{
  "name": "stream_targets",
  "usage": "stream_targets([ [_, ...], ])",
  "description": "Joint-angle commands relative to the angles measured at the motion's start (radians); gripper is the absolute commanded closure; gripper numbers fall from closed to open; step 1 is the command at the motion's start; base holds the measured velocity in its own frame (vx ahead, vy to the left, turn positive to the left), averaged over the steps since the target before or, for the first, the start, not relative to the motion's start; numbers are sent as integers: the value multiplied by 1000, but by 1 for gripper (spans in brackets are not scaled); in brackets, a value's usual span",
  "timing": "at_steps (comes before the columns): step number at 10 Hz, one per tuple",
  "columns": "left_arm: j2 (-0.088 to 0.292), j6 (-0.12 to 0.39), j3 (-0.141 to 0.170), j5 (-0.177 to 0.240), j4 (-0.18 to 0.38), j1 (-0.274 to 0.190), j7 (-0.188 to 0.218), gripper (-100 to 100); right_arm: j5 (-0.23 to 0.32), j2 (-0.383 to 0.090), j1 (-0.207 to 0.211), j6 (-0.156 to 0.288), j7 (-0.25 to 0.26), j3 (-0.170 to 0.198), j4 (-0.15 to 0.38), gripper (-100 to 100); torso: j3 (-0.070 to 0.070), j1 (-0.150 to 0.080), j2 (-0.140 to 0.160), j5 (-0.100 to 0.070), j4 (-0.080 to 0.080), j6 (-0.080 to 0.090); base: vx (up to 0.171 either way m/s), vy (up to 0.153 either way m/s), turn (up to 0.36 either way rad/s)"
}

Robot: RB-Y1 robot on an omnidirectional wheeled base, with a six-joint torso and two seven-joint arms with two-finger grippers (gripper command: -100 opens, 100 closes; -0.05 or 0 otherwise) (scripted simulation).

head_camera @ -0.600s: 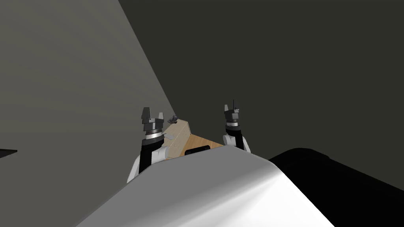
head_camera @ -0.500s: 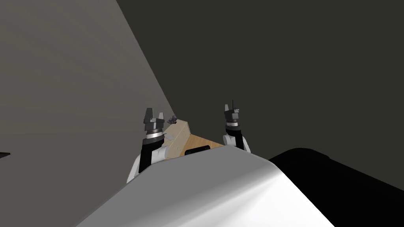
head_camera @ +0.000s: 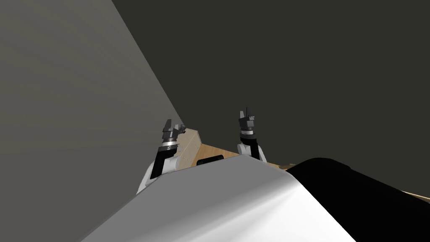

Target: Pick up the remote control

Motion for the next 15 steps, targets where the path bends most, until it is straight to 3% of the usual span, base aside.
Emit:
stream_targets([
  [1,32,50,8,30,50,-21,-13,-100,0,0,0,0,0,0,0,0,0,0,0,0,0,0,-12,7,-117],
  [2,32,61,8,30,53,-21,-13,-100,0,0,0,0,0,0,0,0,0,0,0,0,0,0,-11,10,-38],
  [6,91,176,13,90,152,-52,-48,-100,0,0,0,0,0,0,0,0,1,1,1,0,0,0,-15,14,-86],
  [7,91,189,13,90,152,-52,-48,-100,0,0,0,0,0,0,0,0,1,1,1,0,0,0,-12,14,-47],
  [8,113,223,16,113,191,-64,-62,-100,0,0,0,0,0,0,0,0,0,1,1,0,0,0,-11,12,-122],
  [9,113,236,16,113,191,-64,-62,-100,0,0,0,0,0,0,0,0,0,1,1,0,0,0,-8,11,-42],
  [10,135,270,19,137,231,-77,-77,-100,0,0,0,0,0,0,0,0,0,1,0,0,0,0,-4,11,-77],
  [11,135,285,19,137,231,-77,-77,-100,0,0,0,0,0,0,0,0,0,1,0,0,0,0,-2,12,-60],
  [14,178,368,26,188,315,-105,-110,-100,0,0,0,0,0,0,0,0,0,1,-1,0,0,0,5,15,-106],
  [15,178,388,26,188,317,-105,-110,-100,0,0,0,0,0,0,0,0,0,1,-1,0,0,0,8,18,-51],
])
